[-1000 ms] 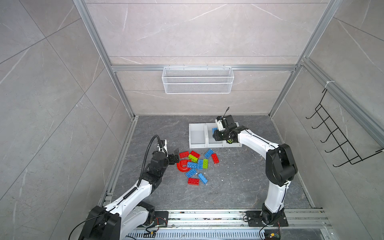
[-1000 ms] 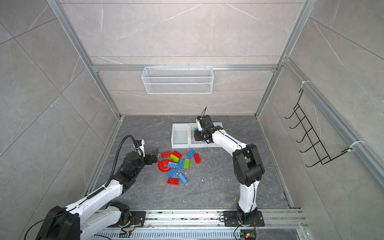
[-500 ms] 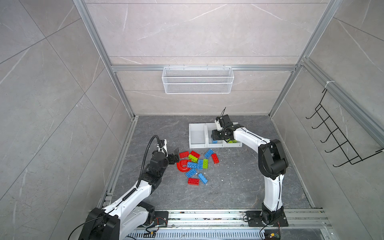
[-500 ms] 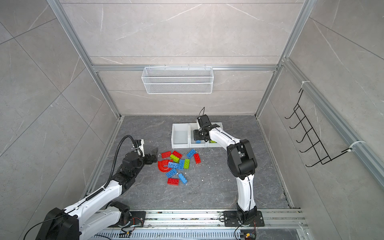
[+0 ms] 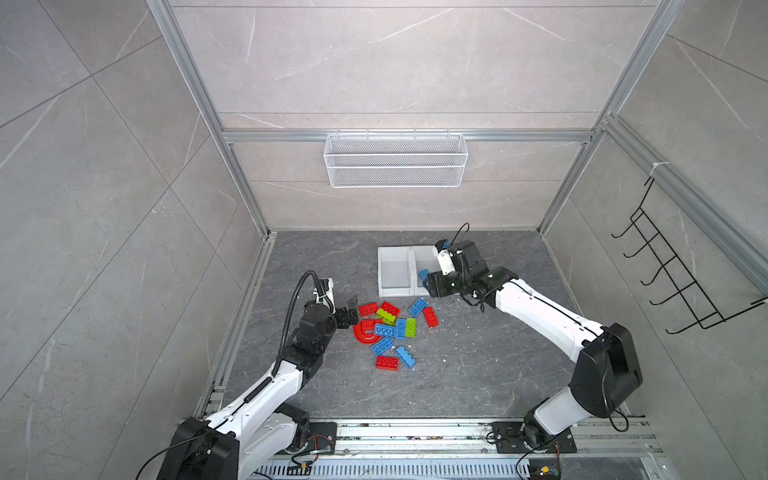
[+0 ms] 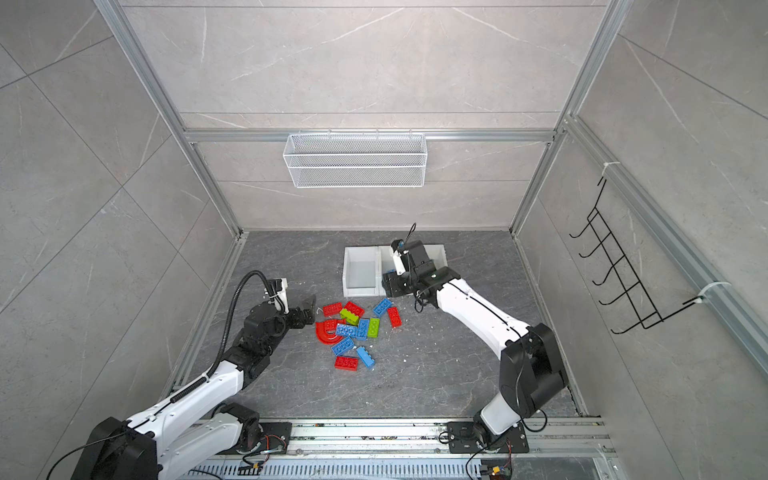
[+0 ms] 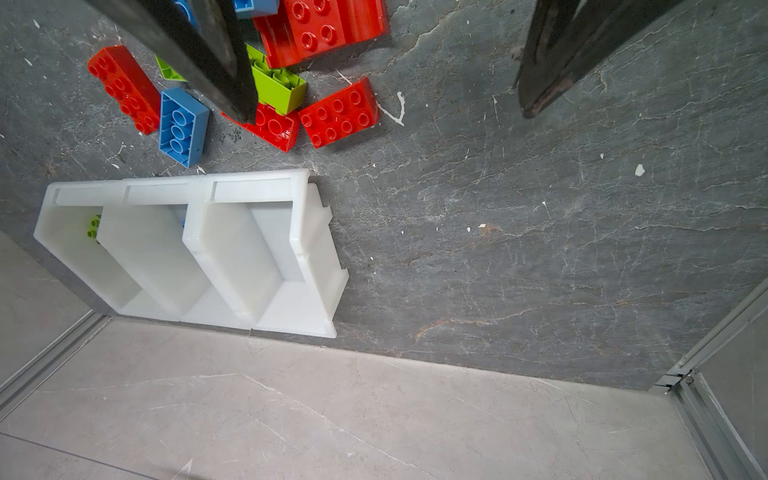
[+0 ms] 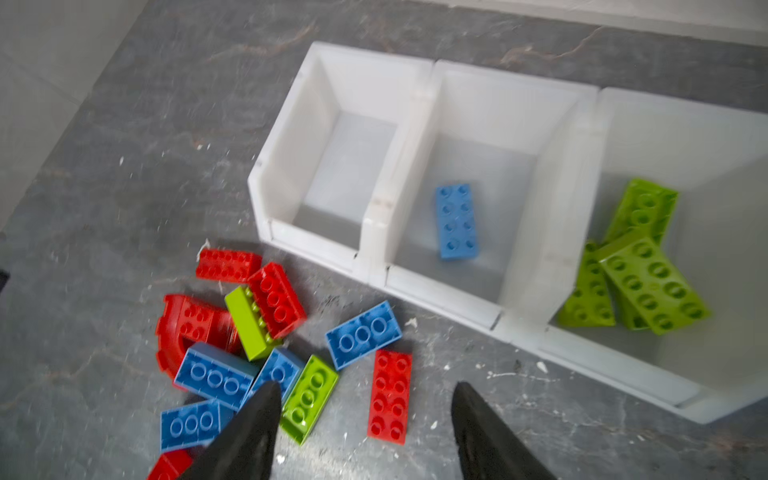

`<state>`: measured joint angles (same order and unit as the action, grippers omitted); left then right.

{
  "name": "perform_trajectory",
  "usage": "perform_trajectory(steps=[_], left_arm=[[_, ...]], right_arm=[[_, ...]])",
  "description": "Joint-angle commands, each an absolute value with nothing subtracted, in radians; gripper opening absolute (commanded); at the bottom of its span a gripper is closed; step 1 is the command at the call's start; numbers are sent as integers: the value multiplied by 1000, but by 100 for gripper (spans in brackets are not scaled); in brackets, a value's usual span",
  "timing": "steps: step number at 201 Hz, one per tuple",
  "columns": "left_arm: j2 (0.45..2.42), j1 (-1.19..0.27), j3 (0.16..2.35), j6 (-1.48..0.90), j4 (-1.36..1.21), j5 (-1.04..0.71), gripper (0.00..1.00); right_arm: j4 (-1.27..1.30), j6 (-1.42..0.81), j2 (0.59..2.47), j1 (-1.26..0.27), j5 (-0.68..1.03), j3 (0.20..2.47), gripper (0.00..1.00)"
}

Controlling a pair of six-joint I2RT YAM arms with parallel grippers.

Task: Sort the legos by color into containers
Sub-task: 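Move the right gripper back down over the pile near a red brick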

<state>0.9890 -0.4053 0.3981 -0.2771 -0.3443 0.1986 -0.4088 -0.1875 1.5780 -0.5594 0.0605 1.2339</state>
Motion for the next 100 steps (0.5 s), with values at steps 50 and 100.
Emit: perform_trajectory(steps=[50, 100], left_arm=[[1003, -402, 410, -297, -400, 167, 100], [1015, -402, 411, -291, -399, 166, 100]], right_arm=[[-295, -193, 1639, -612, -33, 1034, 66], [-265, -199, 1702, -616, -30, 1013, 66]])
